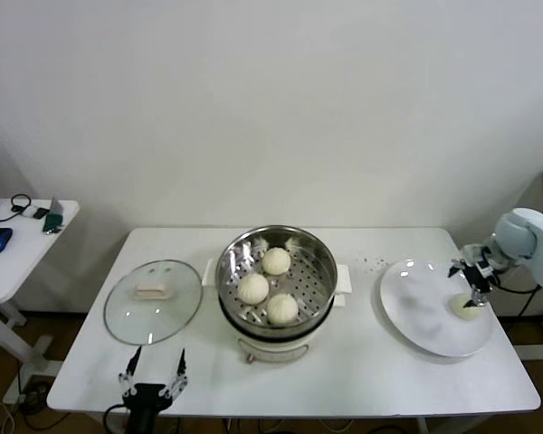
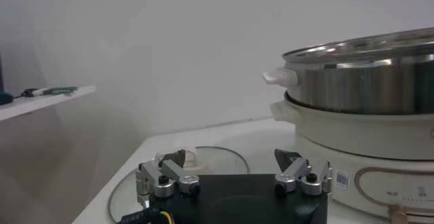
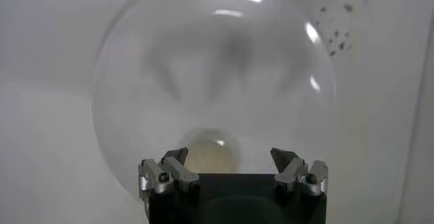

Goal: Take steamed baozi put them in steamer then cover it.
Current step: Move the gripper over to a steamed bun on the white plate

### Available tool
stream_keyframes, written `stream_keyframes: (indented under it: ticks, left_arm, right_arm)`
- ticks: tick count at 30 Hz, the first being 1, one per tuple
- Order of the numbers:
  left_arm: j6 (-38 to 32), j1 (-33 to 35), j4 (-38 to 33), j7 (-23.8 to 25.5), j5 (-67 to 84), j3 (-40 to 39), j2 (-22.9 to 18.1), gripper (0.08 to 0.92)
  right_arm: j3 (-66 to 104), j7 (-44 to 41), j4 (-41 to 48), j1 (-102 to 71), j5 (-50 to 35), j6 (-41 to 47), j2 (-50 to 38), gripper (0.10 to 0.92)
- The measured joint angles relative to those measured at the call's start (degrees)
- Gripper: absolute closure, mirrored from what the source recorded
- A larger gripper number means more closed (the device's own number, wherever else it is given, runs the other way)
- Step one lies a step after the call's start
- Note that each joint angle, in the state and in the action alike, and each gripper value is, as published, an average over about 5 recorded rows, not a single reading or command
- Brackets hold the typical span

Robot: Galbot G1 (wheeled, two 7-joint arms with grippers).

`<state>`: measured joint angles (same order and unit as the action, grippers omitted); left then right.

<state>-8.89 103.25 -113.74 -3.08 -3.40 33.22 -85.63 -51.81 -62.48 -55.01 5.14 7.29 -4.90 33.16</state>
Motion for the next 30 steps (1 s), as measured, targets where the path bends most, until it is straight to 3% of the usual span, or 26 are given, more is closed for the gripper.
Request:
stream_keyframes:
  ticks: [30]
  left_arm:
    - [1.65, -2.00, 1.07, -0.46, -0.17, -0.30, -0.28, 0.177]
  right_arm:
    - [13.30, -1.95, 14.53, -8.25, 7.26, -2.22, 7.29, 0.216]
